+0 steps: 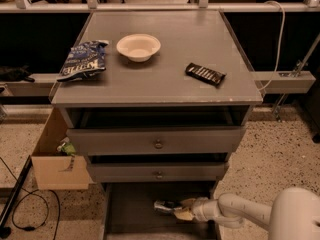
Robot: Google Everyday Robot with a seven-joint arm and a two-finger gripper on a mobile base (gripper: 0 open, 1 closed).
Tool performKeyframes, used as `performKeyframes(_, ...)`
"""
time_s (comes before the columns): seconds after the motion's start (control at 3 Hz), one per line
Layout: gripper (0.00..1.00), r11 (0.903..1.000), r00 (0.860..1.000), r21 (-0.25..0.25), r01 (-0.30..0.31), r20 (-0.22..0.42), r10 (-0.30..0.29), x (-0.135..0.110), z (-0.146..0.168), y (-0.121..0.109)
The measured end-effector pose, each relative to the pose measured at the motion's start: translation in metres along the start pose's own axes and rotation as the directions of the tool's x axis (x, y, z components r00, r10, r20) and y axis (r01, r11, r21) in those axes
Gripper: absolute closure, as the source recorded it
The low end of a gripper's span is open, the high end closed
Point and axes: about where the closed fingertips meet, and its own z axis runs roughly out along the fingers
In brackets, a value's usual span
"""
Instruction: Place redbull can into bottom drawer
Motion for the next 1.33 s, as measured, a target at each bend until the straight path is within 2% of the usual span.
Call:
performKeyframes(0.67, 1.00, 0.9998, 0.999, -0.015, 0.013, -0.049, -0.013, 0.012, 0.012, 0.011)
performKeyframes(1.33, 0.97, 0.9992, 0.997, -0.026, 0.031, -0.074, -0.033, 0.010, 0.029, 0.008)
